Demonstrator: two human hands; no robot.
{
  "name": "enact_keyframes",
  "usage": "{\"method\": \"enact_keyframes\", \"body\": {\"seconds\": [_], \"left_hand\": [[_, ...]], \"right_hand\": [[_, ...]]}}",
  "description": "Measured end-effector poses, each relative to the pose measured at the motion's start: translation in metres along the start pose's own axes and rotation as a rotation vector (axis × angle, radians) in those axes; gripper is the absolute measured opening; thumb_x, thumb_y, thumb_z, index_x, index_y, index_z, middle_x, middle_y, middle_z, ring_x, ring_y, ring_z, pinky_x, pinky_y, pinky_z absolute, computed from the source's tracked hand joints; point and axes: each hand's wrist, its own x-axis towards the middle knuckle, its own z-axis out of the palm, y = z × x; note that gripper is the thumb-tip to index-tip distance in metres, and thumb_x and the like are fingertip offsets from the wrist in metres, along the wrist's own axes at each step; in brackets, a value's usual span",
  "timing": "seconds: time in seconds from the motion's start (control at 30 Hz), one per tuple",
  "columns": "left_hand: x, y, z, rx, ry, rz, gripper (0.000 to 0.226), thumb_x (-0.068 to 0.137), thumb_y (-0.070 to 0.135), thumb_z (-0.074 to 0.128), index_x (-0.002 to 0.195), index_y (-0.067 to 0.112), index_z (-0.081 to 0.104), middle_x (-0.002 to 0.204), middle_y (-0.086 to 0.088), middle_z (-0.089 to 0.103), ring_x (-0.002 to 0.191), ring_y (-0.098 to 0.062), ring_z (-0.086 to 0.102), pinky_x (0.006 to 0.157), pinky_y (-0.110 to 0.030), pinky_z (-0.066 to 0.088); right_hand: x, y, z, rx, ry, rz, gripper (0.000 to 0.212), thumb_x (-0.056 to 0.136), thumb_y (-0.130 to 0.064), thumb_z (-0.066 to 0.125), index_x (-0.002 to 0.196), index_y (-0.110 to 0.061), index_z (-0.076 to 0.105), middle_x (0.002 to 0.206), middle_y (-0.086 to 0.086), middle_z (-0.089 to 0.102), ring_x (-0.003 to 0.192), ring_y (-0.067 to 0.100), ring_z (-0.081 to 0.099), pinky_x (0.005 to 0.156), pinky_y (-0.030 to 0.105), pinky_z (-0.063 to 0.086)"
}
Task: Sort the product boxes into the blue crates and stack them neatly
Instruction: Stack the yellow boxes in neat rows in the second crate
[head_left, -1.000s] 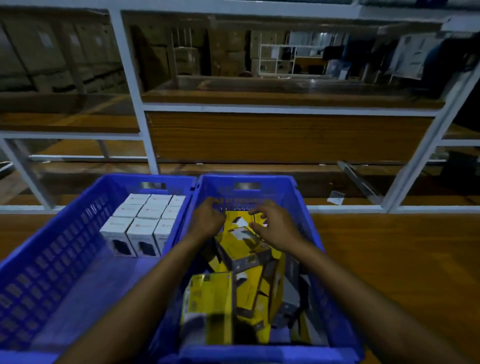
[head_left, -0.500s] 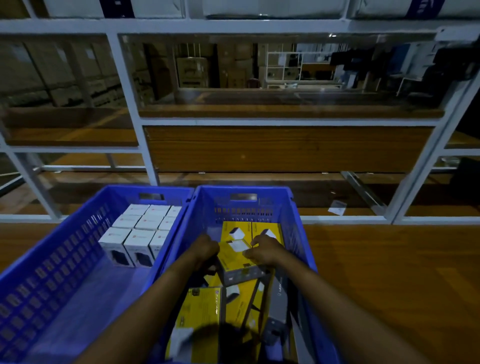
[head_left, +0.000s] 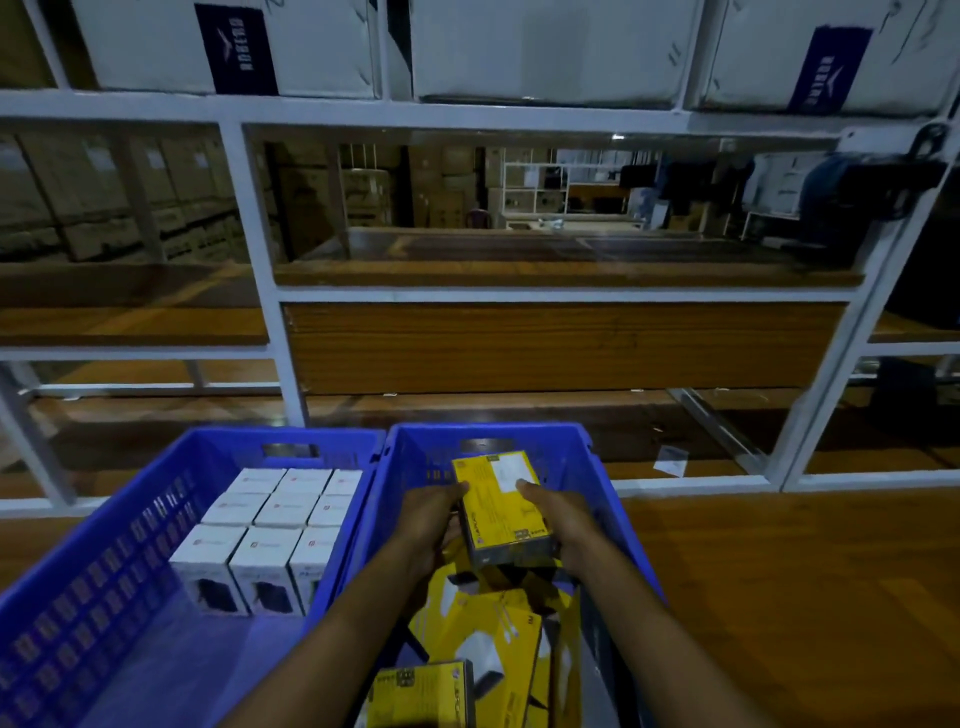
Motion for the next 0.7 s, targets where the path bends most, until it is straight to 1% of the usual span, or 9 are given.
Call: {"method": "enact_keyframes", "body": {"seconds": [0.1,0.2,0.3,0.37,0.43,0.5,0.57,0.63,0.7], "left_hand": [[0.004,0.001,-0.004,-0.021,-0.018,0.01,0.026,0.096,0.012,0.057,0.112,-0.007,0.064,0.092,-0.016,0.072,0.076,-0.028,0.068,0.069,-0.038,0.055],[0.005,0.005,-0.006,-0.041,-0.131,0.115,0.028,0.096,0.006,0.055,0.123,0.006,0.063,0.109,-0.013,0.073,0.097,-0.028,0.071,0.086,-0.046,0.058],[0.007,0.01,-0.008,-0.045,-0.232,0.164,0.042,0.093,-0.003,0.053,0.13,0.014,0.061,0.127,-0.01,0.067,0.115,-0.034,0.064,0.098,-0.058,0.05],[0.005,0.013,-0.009,-0.125,-0.258,0.148,0.044,0.09,-0.013,0.045,0.124,0.008,0.064,0.133,-0.009,0.064,0.121,-0.033,0.059,0.101,-0.057,0.047],[0.003,0.015,-0.008,-0.212,-0.247,0.117,0.038,0.091,-0.016,0.039,0.108,0.001,0.068,0.136,-0.005,0.06,0.125,-0.028,0.056,0.095,-0.048,0.052],[0.008,0.013,-0.008,-0.274,-0.22,0.064,0.034,0.095,-0.009,0.041,0.117,0.001,0.065,0.135,-0.013,0.06,0.121,-0.034,0.058,0.089,-0.047,0.054],[0.009,0.009,-0.005,-0.319,-0.261,-0.01,0.036,0.099,0.01,0.048,0.133,0.004,0.056,0.134,-0.021,0.059,0.122,-0.042,0.056,0.099,-0.054,0.048],[0.003,0.011,-0.005,-0.325,-0.304,-0.089,0.039,0.098,0.022,0.055,0.132,0.004,0.058,0.131,-0.026,0.06,0.123,-0.045,0.054,0.108,-0.059,0.039],[0.006,0.012,-0.01,-0.333,-0.309,-0.059,0.044,0.09,0.022,0.063,0.13,0.003,0.058,0.129,-0.029,0.06,0.12,-0.046,0.056,0.108,-0.061,0.038]], "right_hand": [[-0.002,-0.008,0.003,-0.102,0.002,-0.107,0.021,0.091,-0.025,0.07,0.097,-0.004,0.072,0.085,0.011,0.076,0.073,0.026,0.072,0.054,0.029,0.056],[-0.007,-0.015,-0.011,-0.219,-0.055,-0.284,0.022,0.088,-0.019,0.073,0.106,-0.005,0.071,0.095,0.01,0.076,0.087,0.028,0.073,0.075,0.043,0.059],[-0.011,-0.018,-0.029,-0.295,-0.093,-0.38,0.033,0.078,-0.002,0.079,0.106,-0.016,0.067,0.103,0.003,0.074,0.093,0.018,0.071,0.079,0.036,0.06],[-0.011,-0.019,-0.032,-0.395,-0.067,-0.487,0.044,0.074,0.009,0.076,0.101,-0.023,0.063,0.104,0.0,0.07,0.097,0.013,0.067,0.073,0.027,0.058],[-0.008,-0.019,-0.03,-0.452,-0.021,-0.668,0.051,0.069,0.016,0.071,0.095,-0.027,0.06,0.103,0.0,0.067,0.099,0.013,0.064,0.069,0.027,0.053],[-0.007,-0.016,-0.023,-0.468,-0.024,-0.87,0.045,0.068,0.006,0.069,0.096,-0.027,0.059,0.115,-0.003,0.063,0.114,0.008,0.059,0.084,0.029,0.05],[-0.01,-0.013,-0.016,-0.523,-0.043,-1.023,0.042,0.071,-0.007,0.07,0.104,-0.029,0.056,0.133,0.001,0.055,0.132,0.006,0.047,0.099,0.028,0.044],[-0.014,-0.009,-0.009,-0.594,-0.056,-1.092,0.049,0.074,-0.01,0.078,0.11,-0.033,0.054,0.146,0.008,0.047,0.138,0.014,0.042,0.104,0.025,0.041],[-0.017,-0.006,-0.001,-0.623,-0.052,-1.104,0.057,0.073,-0.015,0.084,0.118,-0.033,0.055,0.152,0.008,0.04,0.139,0.014,0.039,0.104,0.018,0.04]]}}
